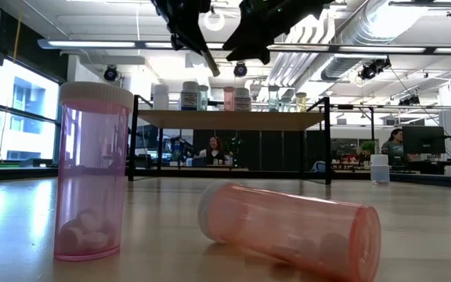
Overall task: Pick and place medicine bottles onto shelf by color
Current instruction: Put the white yellow pill bottle on the shelf
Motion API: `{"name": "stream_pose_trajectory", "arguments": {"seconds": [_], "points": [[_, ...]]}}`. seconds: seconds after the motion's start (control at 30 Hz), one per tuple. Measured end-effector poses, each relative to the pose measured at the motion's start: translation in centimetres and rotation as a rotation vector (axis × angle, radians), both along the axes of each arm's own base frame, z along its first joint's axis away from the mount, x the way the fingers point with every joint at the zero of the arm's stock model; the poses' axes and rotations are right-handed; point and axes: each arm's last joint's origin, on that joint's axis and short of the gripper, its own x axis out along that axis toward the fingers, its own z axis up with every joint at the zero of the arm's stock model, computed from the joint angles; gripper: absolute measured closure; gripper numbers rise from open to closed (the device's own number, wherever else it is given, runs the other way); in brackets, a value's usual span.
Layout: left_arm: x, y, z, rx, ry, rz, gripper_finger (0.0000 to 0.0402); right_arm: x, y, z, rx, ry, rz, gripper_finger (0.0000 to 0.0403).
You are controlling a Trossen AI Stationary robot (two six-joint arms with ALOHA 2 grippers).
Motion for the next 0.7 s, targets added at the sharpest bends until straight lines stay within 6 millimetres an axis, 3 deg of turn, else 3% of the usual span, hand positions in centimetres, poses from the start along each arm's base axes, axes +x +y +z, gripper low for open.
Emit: {"name": "stream_pose_trajectory", "arguments": {"seconds": [0.33, 0.7], "points": [[-3.2, 0.7, 1.8, 0.032, -0.018, 0.082, 0.0328, -0.4, -0.3, 0.4, -0.005, -0.012, -0.014, 0.0222], [-8.0, 2.3, 2.8, 0.125, 0.113, 0.266, 0.0328, -0.4, -0.4, 0.5, -0.01, -0.022, -0.015, 0.0222]]}}
